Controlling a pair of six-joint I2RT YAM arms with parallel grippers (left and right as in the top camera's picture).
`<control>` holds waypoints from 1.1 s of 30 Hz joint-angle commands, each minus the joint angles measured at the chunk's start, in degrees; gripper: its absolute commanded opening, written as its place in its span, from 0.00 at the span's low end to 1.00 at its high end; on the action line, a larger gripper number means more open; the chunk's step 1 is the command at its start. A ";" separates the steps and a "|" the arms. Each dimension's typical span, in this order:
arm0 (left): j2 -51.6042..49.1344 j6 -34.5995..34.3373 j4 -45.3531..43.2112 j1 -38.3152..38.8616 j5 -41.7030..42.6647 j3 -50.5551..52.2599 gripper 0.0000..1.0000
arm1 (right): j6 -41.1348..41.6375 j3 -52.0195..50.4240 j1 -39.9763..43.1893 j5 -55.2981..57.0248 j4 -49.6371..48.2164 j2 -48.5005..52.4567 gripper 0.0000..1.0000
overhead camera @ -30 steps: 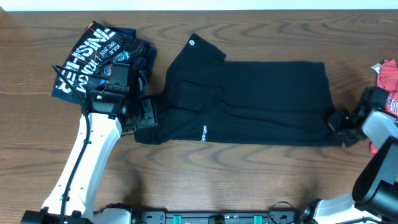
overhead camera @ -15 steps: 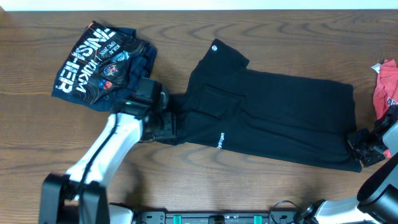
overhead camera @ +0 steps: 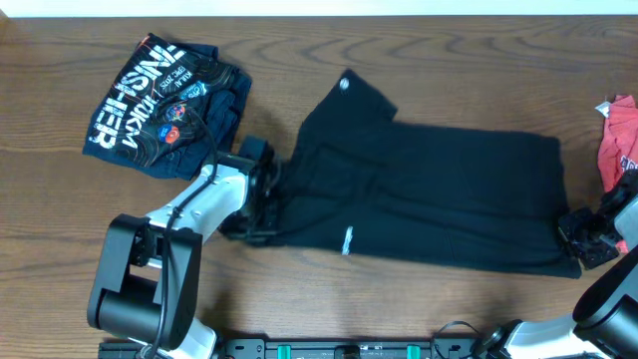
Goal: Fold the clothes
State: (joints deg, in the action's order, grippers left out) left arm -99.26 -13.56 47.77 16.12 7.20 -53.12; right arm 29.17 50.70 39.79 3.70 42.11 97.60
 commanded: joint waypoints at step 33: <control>7.65 -0.46 20.35 -4.55 -9.38 -7.87 0.68 | -13.62 7.23 2.25 -14.86 7.34 -16.44 0.42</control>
State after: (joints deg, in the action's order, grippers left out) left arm -92.36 -14.50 67.57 11.99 -1.02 -59.90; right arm 19.27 57.25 41.45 -6.07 49.67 82.61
